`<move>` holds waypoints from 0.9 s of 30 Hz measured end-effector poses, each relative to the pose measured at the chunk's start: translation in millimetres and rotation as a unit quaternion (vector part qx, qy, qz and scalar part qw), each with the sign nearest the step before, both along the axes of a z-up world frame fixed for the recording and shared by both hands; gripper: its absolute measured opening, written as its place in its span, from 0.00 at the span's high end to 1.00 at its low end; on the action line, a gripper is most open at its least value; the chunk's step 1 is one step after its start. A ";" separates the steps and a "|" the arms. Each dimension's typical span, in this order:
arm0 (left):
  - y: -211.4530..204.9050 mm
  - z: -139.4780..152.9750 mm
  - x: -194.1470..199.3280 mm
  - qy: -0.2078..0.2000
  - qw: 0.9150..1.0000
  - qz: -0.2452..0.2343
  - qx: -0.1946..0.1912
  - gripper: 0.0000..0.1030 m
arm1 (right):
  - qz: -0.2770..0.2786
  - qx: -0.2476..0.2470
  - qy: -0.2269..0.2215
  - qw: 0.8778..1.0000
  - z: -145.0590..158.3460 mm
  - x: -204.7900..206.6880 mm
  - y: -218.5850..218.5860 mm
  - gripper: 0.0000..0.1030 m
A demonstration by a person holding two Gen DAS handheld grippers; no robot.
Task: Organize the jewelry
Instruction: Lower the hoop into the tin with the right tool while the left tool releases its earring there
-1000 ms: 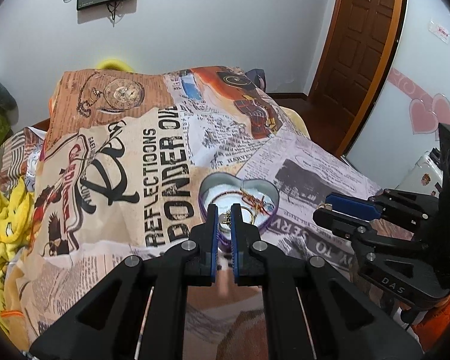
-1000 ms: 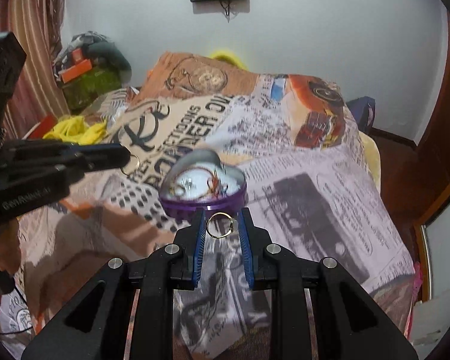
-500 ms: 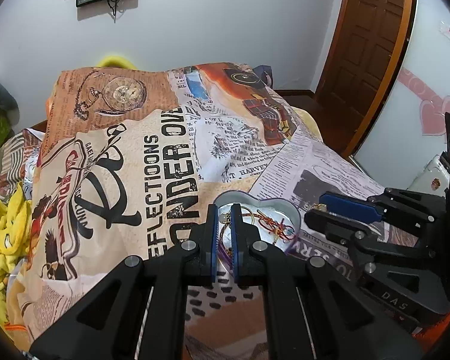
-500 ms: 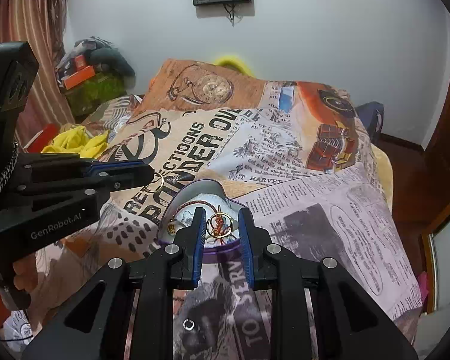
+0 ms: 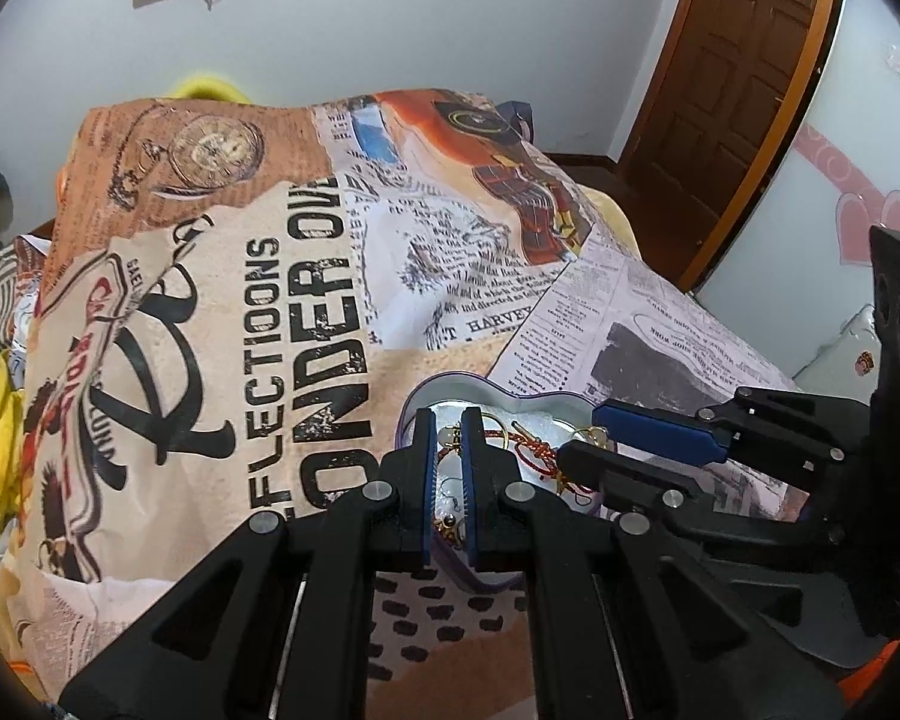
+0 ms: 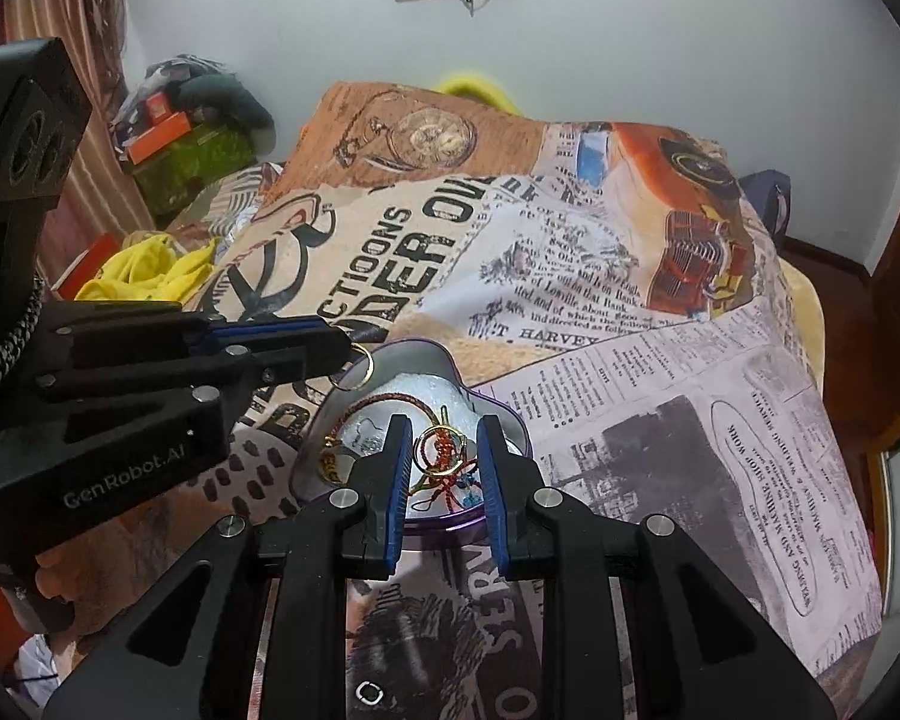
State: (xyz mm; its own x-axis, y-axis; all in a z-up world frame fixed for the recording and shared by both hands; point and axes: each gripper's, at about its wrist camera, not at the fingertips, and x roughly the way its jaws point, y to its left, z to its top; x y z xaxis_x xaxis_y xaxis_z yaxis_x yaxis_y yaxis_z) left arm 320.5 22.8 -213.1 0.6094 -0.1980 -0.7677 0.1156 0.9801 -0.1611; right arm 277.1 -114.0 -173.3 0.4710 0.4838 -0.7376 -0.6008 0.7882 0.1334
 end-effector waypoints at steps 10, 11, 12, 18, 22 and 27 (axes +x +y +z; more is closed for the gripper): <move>-1.7 -7.6 10.5 0.014 1.000 -0.007 -0.010 0.94 | 0.003 -0.009 0.007 1.000 -6.1 3.4 4.0 0.80; -1.2 -7.8 11.0 0.015 1.000 -0.007 -0.011 0.94 | 0.002 -0.009 0.012 1.000 -7.5 5.1 3.8 0.80; -0.8 -8.3 11.9 0.017 1.000 -0.008 -0.013 0.94 | 0.002 -0.008 0.014 1.000 -8.2 5.9 3.4 0.80; -4.7 -7.4 11.1 0.016 1.000 -0.018 -0.009 0.94 | 0.006 -0.009 0.014 1.000 -8.6 4.6 4.9 0.80; -4.8 -1.1 6.5 0.006 1.000 -0.014 -0.003 0.94 | 0.008 -0.016 0.017 1.000 -11.8 6.2 8.7 0.80; 0.6 4.4 -0.6 0.000 1.000 -0.007 0.006 0.94 | 0.011 -0.019 0.015 1.000 -10.2 5.4 11.1 0.80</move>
